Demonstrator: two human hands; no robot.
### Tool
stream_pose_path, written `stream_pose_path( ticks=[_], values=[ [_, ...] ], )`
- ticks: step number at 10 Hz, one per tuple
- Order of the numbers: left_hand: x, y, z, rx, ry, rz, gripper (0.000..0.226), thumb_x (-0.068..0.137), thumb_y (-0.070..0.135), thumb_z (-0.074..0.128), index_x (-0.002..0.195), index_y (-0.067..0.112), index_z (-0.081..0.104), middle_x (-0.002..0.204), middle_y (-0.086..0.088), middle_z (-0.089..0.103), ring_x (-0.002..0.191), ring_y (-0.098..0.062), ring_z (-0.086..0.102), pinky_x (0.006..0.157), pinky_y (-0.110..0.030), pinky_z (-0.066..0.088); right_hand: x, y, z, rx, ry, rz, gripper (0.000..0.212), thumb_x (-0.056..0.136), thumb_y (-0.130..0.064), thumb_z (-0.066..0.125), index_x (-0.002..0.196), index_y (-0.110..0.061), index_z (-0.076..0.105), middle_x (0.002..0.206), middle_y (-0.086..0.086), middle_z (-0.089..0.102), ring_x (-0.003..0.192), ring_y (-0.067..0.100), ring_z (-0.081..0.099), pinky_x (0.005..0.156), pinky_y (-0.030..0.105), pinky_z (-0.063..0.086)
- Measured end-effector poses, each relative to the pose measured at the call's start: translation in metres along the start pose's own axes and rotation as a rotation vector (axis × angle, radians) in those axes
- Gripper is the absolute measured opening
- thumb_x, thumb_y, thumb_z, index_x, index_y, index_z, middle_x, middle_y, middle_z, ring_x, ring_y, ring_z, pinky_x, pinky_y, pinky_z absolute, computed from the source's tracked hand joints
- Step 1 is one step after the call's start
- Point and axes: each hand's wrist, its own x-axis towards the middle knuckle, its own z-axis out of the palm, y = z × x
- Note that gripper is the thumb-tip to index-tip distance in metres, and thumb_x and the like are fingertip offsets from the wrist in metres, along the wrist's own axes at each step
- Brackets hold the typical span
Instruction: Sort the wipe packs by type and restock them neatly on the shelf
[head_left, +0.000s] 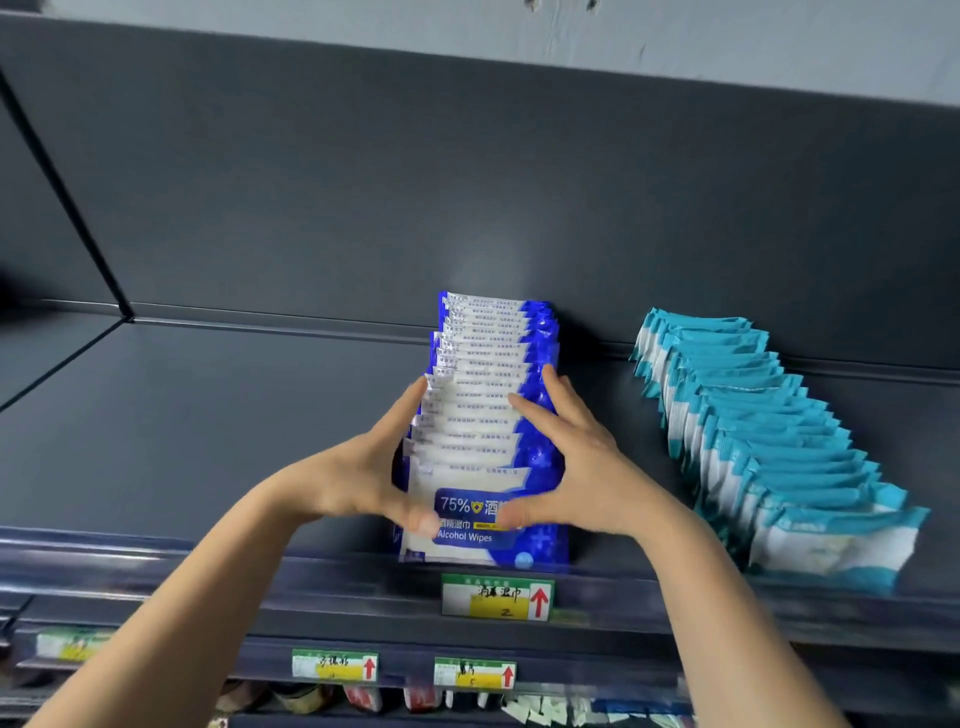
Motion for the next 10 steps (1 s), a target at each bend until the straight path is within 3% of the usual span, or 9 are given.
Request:
stream_pose_path(
  ticks=[1,2,3,4,6,7,8,9,10],
  values=[
    [-0.003,-0.006,0.009,0.086,0.094,-0.071,0.125,0.061,-0.002,0.087,0.136,0.057,0.005,0.126,0.032,0.055,0.117,-0.002,0.057,0.09,-0.021,0.05,-0.007,0.0,0.001,-0.149,-0.069,0.031,0.132,0.052,-0.061,0.084,0.152,-0.041,0.0,0.153,-0.021,-0.03,0.145,0.005,-0.017,0.12,0.035,0.009],
    [0.001,-0.008,0.013,0.103,0.248,-0.09,0.125,0.062,0.009,0.087,0.148,0.045,0.005,0.131,0.026,0.052,0.119,-0.008,0.057,0.099,-0.041,0.049,-0.006,-0.005,-0.001,-0.176,0.032,0.03,0.121,0.059,-0.057,0.083,0.152,-0.036,0.009,0.156,-0.02,-0.013,0.146,0.008,-0.001,0.117,0.036,0.023],
    [0.004,-0.01,0.016,0.1,0.266,-0.093,0.121,0.07,0.0,0.081,0.147,0.045,0.0,0.131,0.031,0.047,0.118,-0.007,0.058,0.099,-0.04,0.049,-0.006,-0.007,0.001,-0.209,0.065,0.007,0.115,0.066,-0.054,0.081,0.153,-0.031,0.009,0.157,-0.017,-0.01,0.145,0.01,0.001,0.115,0.036,0.025],
    [0.002,-0.005,0.017,0.075,0.185,-0.077,0.111,0.07,-0.003,0.08,0.135,0.057,0.012,0.127,0.02,0.057,0.116,-0.012,0.06,0.093,-0.039,0.053,-0.01,-0.004,0.004,-0.138,0.007,0.018,0.117,0.068,-0.05,0.081,0.153,-0.035,0.002,0.154,-0.023,-0.021,0.146,0.009,-0.003,0.115,0.04,0.03],
    [-0.002,0.003,0.019,0.076,0.166,-0.067,0.107,0.067,-0.003,0.082,0.14,0.044,0.019,0.124,0.015,0.061,0.113,-0.014,0.062,0.085,-0.034,0.057,-0.02,-0.008,0.003,-0.135,-0.004,0.044,0.123,0.065,-0.051,0.083,0.153,-0.035,-0.002,0.152,-0.022,-0.03,0.147,0.009,-0.002,0.114,0.039,0.031],
    [-0.004,0.006,0.02,0.07,0.157,-0.065,0.103,0.068,-0.002,0.081,0.136,0.049,0.023,0.122,0.016,0.062,0.11,-0.009,0.063,0.081,-0.03,0.057,-0.028,-0.009,0.004,-0.153,-0.004,0.066,0.123,0.065,-0.054,0.081,0.153,-0.036,-0.003,0.154,-0.018,-0.03,0.148,0.011,-0.003,0.116,0.041,0.028],
    [-0.004,0.005,0.017,0.14,0.168,-0.131,0.101,0.067,0.007,0.084,0.136,0.05,0.024,0.122,0.015,0.06,0.107,-0.007,0.063,0.084,-0.032,0.057,-0.035,-0.01,0.005,-0.169,0.001,0.092,0.119,0.067,-0.057,0.078,0.153,-0.036,-0.002,0.156,-0.015,-0.026,0.148,0.013,-0.002,0.116,0.04,0.026],
    [-0.006,0.01,0.016,0.237,0.209,-0.195,0.118,0.056,0.042,0.09,0.149,0.039,0.018,0.145,0.006,0.042,0.123,-0.015,0.053,0.097,-0.038,0.05,-0.043,-0.015,0.005,-0.175,0.084,0.12,0.108,0.074,-0.059,0.071,0.154,-0.034,0.002,0.16,-0.011,-0.016,0.148,0.013,0.001,0.116,0.04,0.024],
    [-0.009,0.026,0.026,0.529,0.322,-0.249,0.1,0.072,0.04,0.08,0.151,0.023,0.02,0.153,0.003,0.028,0.133,-0.015,0.039,0.101,-0.027,0.037,-0.053,-0.021,0.005,-0.234,0.168,0.149,0.097,0.08,-0.06,0.064,0.154,-0.03,0.009,0.162,-0.005,0.004,0.147,0.016,0.012,0.115,0.042,0.027]
  ],
)
